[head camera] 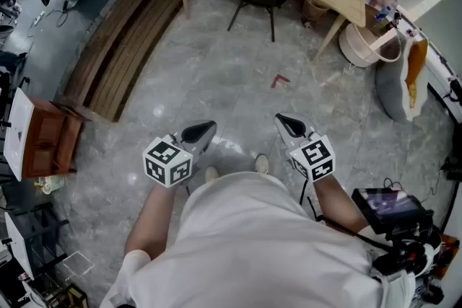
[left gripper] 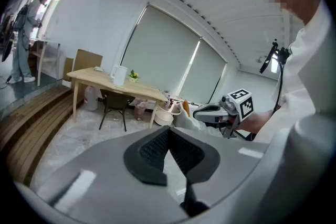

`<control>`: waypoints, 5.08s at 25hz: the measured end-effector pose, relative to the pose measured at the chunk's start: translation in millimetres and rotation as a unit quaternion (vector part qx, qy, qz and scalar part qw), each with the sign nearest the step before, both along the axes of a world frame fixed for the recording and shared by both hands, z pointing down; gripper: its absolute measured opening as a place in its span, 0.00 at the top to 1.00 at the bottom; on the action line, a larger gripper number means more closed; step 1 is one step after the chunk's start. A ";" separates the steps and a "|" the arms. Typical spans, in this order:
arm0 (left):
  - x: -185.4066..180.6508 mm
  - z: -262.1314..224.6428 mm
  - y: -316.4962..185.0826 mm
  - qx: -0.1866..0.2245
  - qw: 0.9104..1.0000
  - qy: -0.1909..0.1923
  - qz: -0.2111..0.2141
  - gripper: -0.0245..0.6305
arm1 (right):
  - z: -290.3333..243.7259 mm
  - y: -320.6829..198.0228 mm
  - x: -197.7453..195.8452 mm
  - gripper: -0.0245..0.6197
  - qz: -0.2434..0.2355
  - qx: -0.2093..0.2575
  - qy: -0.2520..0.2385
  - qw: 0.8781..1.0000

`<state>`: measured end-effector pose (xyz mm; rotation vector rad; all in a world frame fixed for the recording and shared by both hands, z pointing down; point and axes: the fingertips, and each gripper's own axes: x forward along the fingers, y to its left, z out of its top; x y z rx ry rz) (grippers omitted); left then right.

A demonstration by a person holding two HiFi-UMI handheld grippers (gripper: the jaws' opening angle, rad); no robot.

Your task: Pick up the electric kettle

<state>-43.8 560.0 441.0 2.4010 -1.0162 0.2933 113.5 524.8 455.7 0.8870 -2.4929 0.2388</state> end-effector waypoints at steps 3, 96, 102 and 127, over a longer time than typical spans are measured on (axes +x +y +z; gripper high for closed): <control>-43.7 -0.6 5.4 0.003 1.000 -0.004 -0.010 0.95 | -1.8 3.2 -32.5 0.96 0.006 0.005 -0.004 1.000; -31.6 136.2 -1106.6 0.037 0.929 -0.169 -0.327 0.88 | 39.9 -856.4 159.5 0.88 0.122 -0.073 0.027 0.989; -36.2 131.7 -1102.8 0.030 0.923 -0.155 -0.350 0.88 | 38.2 -864.8 150.0 0.88 0.105 -0.068 0.029 0.992; -89.2 47.6 -1089.2 0.037 0.899 -0.122 -0.419 0.87 | 35.0 -873.1 112.0 0.88 0.095 -0.062 0.009 0.994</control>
